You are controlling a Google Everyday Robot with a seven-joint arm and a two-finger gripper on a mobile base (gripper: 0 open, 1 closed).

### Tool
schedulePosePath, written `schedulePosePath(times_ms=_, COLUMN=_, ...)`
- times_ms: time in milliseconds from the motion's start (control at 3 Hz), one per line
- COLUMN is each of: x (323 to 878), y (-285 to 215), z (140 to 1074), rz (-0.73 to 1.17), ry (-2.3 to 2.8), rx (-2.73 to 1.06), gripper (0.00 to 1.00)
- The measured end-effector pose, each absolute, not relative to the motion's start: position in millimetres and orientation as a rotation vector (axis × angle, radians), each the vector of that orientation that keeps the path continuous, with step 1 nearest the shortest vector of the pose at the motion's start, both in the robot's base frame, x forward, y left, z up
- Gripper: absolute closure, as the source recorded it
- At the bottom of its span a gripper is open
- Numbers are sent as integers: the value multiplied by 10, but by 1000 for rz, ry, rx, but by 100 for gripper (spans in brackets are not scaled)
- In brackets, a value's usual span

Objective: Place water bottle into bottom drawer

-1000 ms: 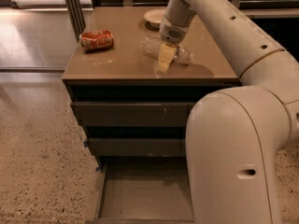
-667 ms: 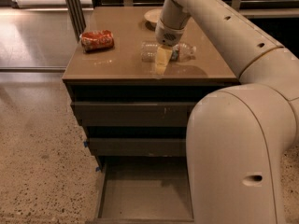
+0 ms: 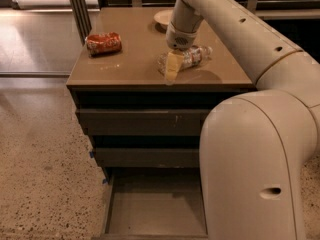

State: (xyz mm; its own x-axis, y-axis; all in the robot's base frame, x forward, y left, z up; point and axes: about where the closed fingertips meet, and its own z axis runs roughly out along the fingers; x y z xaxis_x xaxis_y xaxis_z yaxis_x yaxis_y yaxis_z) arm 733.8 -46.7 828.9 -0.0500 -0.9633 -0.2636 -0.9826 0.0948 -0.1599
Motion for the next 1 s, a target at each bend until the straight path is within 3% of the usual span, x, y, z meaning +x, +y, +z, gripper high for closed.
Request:
schedulePosePath(times_ms=333, x=7338, y=-467, z=8289, rz=90, ry=2076, rx=-1928, gripper=45)
schedulePosePath(times_ms=1000, x=7338, y=-466, z=8288, rz=90, ry=2076, rx=-1928, gripper=92)
